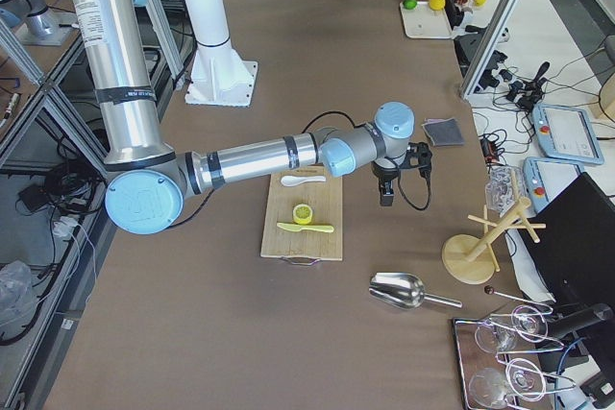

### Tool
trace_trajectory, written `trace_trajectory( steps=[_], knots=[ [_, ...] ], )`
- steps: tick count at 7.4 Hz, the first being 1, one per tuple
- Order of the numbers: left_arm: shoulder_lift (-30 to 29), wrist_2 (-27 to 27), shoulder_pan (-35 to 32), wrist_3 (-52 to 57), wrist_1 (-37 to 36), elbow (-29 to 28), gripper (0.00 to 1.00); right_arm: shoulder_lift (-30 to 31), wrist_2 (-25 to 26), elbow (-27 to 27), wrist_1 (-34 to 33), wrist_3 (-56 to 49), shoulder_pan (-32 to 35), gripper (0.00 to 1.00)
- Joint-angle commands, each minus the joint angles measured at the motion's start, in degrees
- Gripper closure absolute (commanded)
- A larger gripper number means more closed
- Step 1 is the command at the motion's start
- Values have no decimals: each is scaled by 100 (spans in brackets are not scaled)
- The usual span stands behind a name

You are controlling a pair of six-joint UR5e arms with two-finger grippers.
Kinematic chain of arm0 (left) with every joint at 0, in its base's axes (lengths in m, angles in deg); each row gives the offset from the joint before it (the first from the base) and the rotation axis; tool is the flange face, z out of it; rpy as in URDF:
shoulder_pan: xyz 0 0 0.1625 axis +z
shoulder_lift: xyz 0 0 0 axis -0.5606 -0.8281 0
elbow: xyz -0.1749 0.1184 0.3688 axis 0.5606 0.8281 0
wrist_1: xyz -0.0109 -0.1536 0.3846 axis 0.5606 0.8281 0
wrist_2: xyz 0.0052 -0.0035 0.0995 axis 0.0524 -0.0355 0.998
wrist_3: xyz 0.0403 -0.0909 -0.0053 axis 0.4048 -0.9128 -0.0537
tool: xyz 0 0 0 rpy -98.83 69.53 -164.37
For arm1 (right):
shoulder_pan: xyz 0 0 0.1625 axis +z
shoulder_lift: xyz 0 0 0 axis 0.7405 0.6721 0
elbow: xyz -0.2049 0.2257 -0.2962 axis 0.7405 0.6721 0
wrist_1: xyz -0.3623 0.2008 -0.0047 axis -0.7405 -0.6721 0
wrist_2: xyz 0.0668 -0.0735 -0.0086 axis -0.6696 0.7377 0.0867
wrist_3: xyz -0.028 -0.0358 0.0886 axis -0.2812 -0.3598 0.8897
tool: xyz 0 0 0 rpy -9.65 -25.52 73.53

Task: Place spoon in bowl
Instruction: 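Lower the left gripper onto the pale green bowl rim and grasp it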

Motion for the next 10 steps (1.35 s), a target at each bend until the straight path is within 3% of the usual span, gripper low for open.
trace_trajectory(
  steps=[1,3,5,6,7,8,10],
  knots=[
    [32,-1,-8,-392,-38,73,100,33,0,-20,0,6,9,0],
    [-38,-45,-69,-489,-308,519,100,120,0,-134,0,6,9,0],
    [-231,-168,-88,-506,-1342,1440,100,156,0,-213,0,172,9,0],
    [-519,-255,-88,-968,-1626,1697,100,147,17,-266,9,173,9,0],
    [-826,-700,-35,-1868,-1611,1917,100,156,-9,-353,9,243,0,0],
    [-1195,-783,139,-2913,-1585,2154,100,191,-27,-459,9,295,-78,0],
    [-1731,-478,1034,-4262,-1593,2621,100,454,-53,-749,9,340,-560,0]
  ],
)
